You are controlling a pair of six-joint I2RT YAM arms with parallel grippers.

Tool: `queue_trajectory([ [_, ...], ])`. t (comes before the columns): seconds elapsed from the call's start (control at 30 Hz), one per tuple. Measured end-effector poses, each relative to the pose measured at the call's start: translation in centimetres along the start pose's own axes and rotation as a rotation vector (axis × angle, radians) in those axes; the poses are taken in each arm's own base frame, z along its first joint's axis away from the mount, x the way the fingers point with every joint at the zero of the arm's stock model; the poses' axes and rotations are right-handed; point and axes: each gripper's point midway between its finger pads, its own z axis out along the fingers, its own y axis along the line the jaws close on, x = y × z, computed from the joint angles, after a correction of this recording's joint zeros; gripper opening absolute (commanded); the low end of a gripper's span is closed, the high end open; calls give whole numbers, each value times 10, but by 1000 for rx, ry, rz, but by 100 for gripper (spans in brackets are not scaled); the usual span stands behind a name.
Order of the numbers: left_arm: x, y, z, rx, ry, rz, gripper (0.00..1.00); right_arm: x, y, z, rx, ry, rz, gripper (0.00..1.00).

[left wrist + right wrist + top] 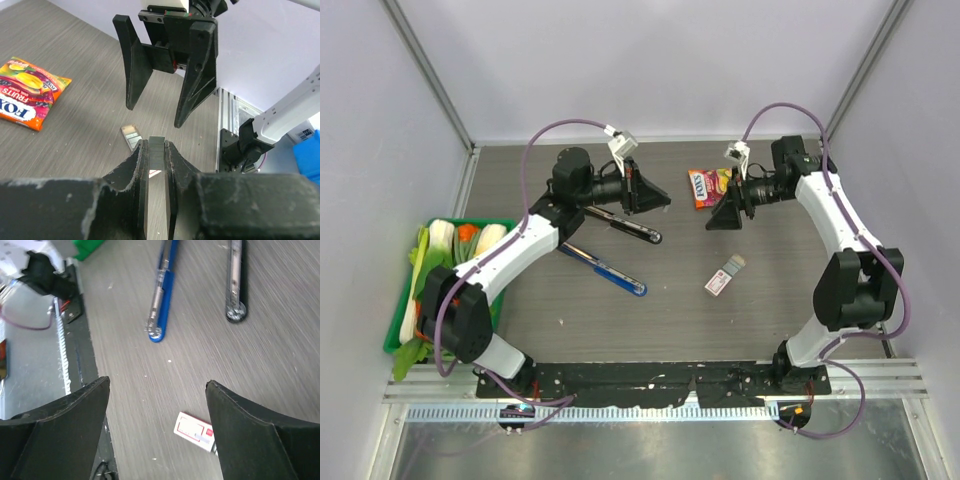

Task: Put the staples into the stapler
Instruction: Pick up the staple from the center of the board.

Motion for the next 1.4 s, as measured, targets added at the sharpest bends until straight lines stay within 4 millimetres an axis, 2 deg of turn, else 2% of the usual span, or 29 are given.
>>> queue_trajectory([
  [0.07, 1, 2, -1, -11, 5, 6, 14, 9, -9, -1, 97, 32, 73, 84],
  [0.13, 1, 2, -1, -17, 4, 8, 14, 8, -15, -2, 146, 17, 118, 84],
  [0.2, 0, 2, -2, -20, 1, 7, 15, 3, -21, 2, 166, -41, 127, 84],
  [0.3, -1, 1, -2, -20, -2, 1, 15, 6, -25, 10, 191, -149, 132, 85],
  [0.4, -5, 0, -2, -17, -14, -12, 15, 4, -14, 16, 180, -266, 136, 81],
  [0.57, -17, 0, -4, -7, -72, -34, 16, -52, 12, 10, 109, -465, 8, 79],
  [0.67, -19, 1, -6, -3, -95, -53, 16, -67, 35, 8, 34, -561, -32, 74],
  [0.73, -19, 1, -6, -2, -101, -65, 16, -74, 43, 8, -17, -599, -5, 73],
  [1.0, -25, -8, -6, 41, -138, -99, 16, -72, 38, 28, -124, -613, 198, 68],
  [1.23, -27, -11, -6, 57, -153, -123, 16, -74, 49, 36, -157, -611, 173, 67],
  [1.4, -20, -6, -2, 52, -141, -149, 17, -73, 52, 39, -160, -603, 128, 67],
])
